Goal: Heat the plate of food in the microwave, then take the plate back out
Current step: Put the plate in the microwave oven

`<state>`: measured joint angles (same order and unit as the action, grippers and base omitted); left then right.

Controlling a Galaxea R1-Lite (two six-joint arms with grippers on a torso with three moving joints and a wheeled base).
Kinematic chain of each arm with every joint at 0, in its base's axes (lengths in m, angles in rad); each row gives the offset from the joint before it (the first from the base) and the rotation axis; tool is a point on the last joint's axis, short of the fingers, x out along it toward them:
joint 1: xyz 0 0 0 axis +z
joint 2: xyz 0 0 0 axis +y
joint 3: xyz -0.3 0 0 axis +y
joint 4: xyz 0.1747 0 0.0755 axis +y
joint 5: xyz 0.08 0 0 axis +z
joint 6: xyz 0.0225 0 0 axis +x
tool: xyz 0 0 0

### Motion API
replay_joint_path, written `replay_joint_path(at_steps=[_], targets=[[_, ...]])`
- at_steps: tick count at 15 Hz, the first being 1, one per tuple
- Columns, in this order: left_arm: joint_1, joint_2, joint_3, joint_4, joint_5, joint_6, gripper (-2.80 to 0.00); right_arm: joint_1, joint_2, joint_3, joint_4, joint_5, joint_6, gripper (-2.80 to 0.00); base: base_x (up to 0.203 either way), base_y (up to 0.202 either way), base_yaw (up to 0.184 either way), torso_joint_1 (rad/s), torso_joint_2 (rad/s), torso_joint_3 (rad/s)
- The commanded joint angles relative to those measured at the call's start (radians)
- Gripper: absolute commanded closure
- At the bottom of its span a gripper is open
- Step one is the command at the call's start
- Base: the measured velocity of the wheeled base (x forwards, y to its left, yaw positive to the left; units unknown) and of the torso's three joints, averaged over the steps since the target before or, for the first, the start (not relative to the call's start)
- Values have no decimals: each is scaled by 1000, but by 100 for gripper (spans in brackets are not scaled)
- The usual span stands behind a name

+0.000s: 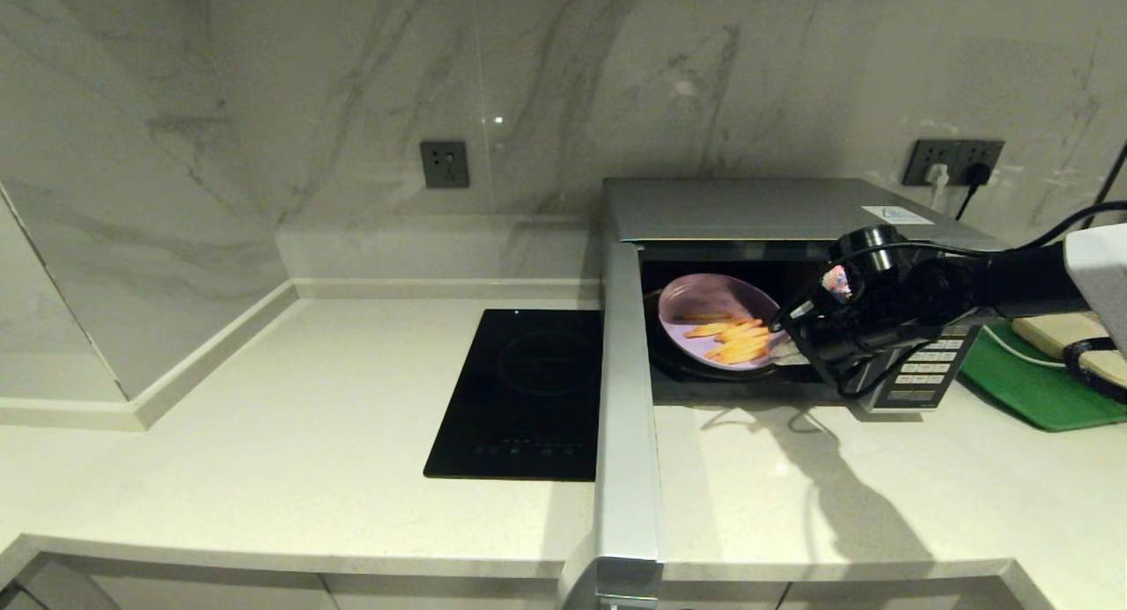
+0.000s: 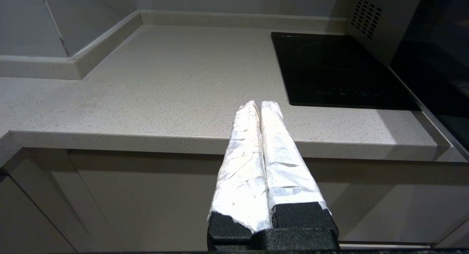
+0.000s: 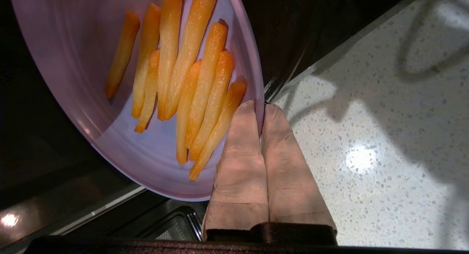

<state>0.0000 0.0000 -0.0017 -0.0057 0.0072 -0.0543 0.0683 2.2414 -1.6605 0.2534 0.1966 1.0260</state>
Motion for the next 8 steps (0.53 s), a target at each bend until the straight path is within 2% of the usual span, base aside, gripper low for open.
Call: replay_joint_path(at_steps=[1,3,8], targets=[[0,0,0,0,0,-1,0,1,44,-19,0,1,15,0,0,0,0,0,0,0],[0,0,0,0,0,0,0,-1,61,-33,0,-1,46,0,0,0,0,0,0,0],[0,0,0,0,0,-1,0,-1,70,-55,-2,-2,48,0,0,0,0,0,0,0]])
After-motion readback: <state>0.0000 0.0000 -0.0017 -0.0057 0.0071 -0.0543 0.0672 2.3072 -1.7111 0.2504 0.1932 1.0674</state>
